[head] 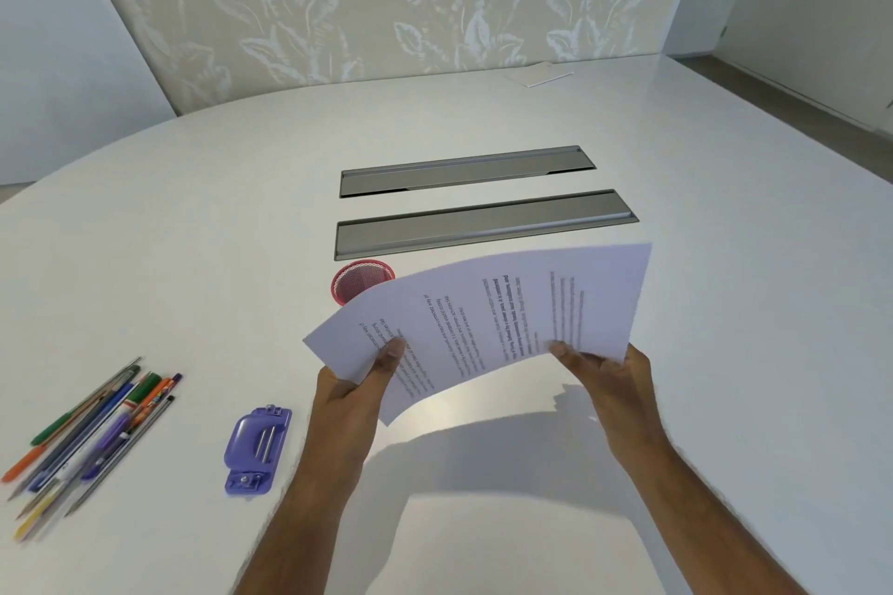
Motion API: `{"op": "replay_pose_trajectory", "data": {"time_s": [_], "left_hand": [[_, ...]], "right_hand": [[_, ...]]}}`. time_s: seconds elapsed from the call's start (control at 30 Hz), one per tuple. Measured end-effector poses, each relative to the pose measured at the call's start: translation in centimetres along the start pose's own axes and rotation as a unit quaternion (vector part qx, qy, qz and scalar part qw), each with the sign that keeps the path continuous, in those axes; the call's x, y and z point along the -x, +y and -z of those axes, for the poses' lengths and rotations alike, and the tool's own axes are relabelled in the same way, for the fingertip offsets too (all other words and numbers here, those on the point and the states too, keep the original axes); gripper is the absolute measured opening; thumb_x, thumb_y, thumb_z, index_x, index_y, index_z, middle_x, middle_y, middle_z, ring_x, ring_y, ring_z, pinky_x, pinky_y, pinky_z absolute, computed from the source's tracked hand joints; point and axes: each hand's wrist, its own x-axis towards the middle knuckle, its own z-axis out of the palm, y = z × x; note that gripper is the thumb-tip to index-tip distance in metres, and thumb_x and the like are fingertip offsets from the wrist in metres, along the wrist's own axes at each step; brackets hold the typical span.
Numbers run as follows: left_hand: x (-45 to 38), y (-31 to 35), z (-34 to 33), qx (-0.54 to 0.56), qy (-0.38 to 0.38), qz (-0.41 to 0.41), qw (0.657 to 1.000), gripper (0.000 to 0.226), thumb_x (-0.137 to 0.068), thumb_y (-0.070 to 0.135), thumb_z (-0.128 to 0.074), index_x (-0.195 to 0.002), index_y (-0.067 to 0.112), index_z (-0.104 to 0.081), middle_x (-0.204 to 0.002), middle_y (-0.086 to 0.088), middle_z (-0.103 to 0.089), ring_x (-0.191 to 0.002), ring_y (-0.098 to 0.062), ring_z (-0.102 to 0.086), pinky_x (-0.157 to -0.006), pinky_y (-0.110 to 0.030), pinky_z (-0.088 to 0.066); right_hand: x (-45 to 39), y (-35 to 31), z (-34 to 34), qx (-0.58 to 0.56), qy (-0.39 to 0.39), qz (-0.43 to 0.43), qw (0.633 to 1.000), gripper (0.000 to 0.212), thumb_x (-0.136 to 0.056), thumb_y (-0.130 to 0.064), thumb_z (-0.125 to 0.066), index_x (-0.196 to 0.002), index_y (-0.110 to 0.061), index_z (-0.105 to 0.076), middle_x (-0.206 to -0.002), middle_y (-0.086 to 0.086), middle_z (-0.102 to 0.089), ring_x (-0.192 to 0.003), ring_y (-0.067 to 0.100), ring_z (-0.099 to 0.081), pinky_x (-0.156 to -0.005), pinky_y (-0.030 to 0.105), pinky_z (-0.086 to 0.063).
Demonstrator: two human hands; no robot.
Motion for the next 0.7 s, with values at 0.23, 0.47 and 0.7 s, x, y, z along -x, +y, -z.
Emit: {"op": "replay_pose_trajectory", "data": {"time_s": [0.23,0.47,0.7], "left_hand": [[0.3,0.7,-1.5,0.072,-0.043,-0.015,0.996,0.04,-0.078,0.051,-0.079,-0.115,0.052,-0.066,-0.109,0.003,-0.079,-0.103,-0.026,-0.077,-0.083,-0.045,-0.066],[0.4,0.4,-1.6,0.075,-0.035,-0.028,0.996,0.034,-0.086,0.033,-0.082,-0.113,0.052,-0.073,-0.114,0.007,-0.081,-0.102,-0.015,-0.078,-0.076,-0.026,-0.064],[-0.3,0.0,-0.2,0.051,-0.079,-0.017,0.995,0.041,-0.085,0.04,-0.082,-0.124,0.03,-0.075,-0.12,-0.005,-0.081,-0.105,-0.023,-0.078,-0.083,-0.026,-0.061]], "right_hand": [[-0.3,-1.2,-2.3,-0.154,-0.045,-0.016,0.987,0.06,-0.068,-0.032,-0.099,-0.123,-0.024,-0.078,-0.132,0.008,-0.076,-0.122,0.027,-0.072,-0.106,0.039,-0.055],[-0.3,-2.8,-2.8,-0.175,-0.037,0.001,0.984,0.046,-0.085,-0.016,-0.085,-0.129,-0.023,-0.075,-0.136,0.009,-0.073,-0.127,0.028,-0.07,-0.104,0.038,-0.057],[-0.7,-3.7,-1.6,-0.049,-0.002,0.037,0.998,0.037,-0.086,-0.033,-0.085,-0.121,-0.024,-0.075,-0.125,0.002,-0.079,-0.115,0.024,-0.075,-0.096,0.037,-0.061]]}}
